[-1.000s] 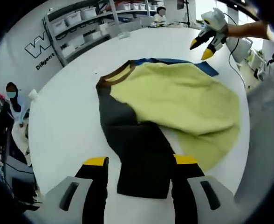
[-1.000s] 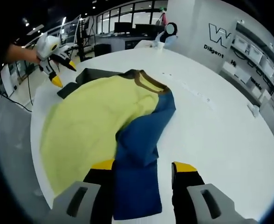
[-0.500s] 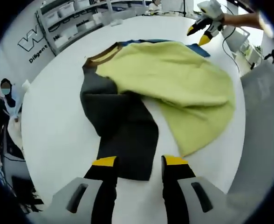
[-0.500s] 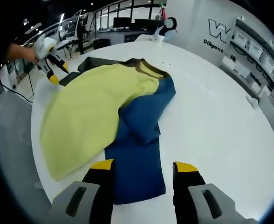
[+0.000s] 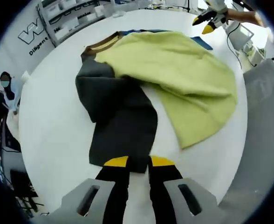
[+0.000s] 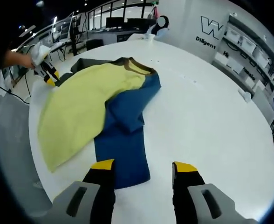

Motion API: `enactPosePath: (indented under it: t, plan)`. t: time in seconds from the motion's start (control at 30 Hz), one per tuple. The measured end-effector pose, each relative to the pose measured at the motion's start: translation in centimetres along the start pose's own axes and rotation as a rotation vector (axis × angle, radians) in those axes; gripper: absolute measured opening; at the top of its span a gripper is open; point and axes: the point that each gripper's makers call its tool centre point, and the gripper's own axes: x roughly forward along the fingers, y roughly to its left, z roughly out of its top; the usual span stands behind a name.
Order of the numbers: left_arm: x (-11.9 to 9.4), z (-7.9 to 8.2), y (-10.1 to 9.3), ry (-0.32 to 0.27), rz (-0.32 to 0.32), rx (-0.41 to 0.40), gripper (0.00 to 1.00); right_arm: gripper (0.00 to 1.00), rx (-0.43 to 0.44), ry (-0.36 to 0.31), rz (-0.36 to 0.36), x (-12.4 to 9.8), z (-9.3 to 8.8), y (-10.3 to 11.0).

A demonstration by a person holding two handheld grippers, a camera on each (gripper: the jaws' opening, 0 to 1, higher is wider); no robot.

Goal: Fold the garment on the visible template until the final outline fits inside the template.

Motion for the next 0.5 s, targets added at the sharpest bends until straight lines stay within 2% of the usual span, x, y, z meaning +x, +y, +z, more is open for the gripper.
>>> enactPosePath:
  t: [0.03, 0.07, 0.1, 0.13, 0.23, 0.33, 0.5]
  plan:
    - [0.0, 0.2, 0.1, -0.009, 0.005, 0.035, 0.04, 0.43, 0.0, 0.0, 0.001, 0.0, -0.1, 0.1]
    - [0.0, 0.2, 0.0, -0.008, 0.003, 0.01, 0.04, 0.43, 0.001, 0.001, 0.003, 0.1, -0.2, 0.1]
    - [-0.1, 0.0, 0.1, 0.003, -0.005, -0.058, 0.04, 0.43, 0.002, 0.002, 0.004, 0.1, -0.2, 0.2]
    - [-0.1, -0.1, 0.1, 0.014, -0.008, -0.092, 0.04, 0.43, 0.002, 0.003, 0.005, 0.1, -0.3, 0.4]
    - [-0.4, 0.0, 0.3, 0.026, -0.008, -0.102, 0.04, 0.43, -0.001, 0.006, 0.013, 0.1, -0.6, 0.9]
    - [-1.4, 1.1, 0.8, -0.044, -0.006, -0.234, 0.03, 0.43, -0.006, 0.002, 0.021, 0.1, -0.7, 1.3]
    - [-3.0, 1.8, 2.0, -0.096, 0.006, -0.274, 0.03, 0.46, -0.014, -0.019, 0.038, 0.2, -0.5, 2.0]
